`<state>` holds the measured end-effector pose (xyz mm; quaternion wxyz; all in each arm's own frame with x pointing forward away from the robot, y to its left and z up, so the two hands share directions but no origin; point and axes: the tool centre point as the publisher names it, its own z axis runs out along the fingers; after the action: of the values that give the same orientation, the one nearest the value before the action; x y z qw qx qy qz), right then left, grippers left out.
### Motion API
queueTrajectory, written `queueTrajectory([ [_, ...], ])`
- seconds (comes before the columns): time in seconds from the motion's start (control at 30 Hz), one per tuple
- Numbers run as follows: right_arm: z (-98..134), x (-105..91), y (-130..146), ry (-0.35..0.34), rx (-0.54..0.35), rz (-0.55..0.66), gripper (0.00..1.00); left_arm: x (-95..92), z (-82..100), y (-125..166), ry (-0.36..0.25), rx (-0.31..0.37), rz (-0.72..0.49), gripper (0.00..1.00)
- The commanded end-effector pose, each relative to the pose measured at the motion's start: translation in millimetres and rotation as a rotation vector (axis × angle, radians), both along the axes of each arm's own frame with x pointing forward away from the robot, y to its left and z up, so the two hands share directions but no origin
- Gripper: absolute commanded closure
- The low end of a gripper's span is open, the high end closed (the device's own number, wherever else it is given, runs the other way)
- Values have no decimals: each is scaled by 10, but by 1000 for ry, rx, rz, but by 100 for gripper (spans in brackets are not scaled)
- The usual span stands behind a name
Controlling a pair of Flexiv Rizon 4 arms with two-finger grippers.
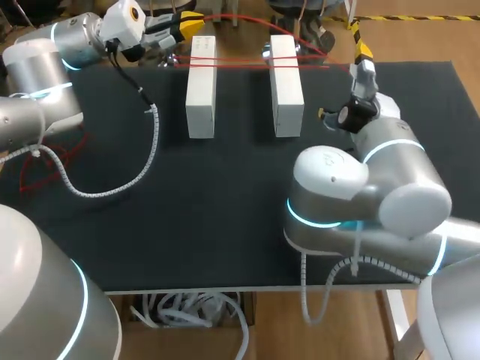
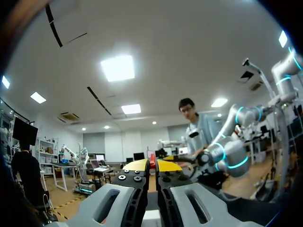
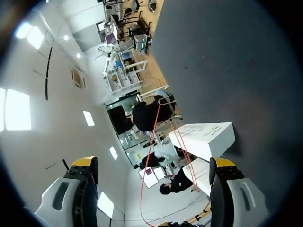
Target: Grab the tape and strap the tape.
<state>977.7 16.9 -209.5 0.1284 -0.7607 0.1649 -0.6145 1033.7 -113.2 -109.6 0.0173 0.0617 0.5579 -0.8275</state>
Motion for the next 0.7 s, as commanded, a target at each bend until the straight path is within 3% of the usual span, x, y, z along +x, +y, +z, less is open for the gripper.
queueTrajectory([
  [0.03, 70, 201, 20, 69, -25, -120, 0, 9, -12, 4, -1, -2, -3, 100],
  [0.17, 88, 287, 12, 63, -32, -120, 5, 9, -12, 4, -1, -2, -3, 100],
  [0.23, 84, 327, 3, 59, -36, -119, 17, 9, -12, 4, -1, -2, -3, 100],
  [0.37, 92, 405, -27, 54, -46, -119, 24, 9, -12, 4, -1, -2, -3, 100],
  [0.43, 94, 442, -40, 51, -50, -120, 38, 9, -12, 4, -1, -2, -3, 100],
  [0.63, 125, 509, -66, 46, -56, -125, 49, 9, -12, 4, -1, -2, -3, 100],
  [0.7, 131, 514, -72, 43, -58, -124, 48, 9, -12, 4, -1, -2, -3, 100],
])
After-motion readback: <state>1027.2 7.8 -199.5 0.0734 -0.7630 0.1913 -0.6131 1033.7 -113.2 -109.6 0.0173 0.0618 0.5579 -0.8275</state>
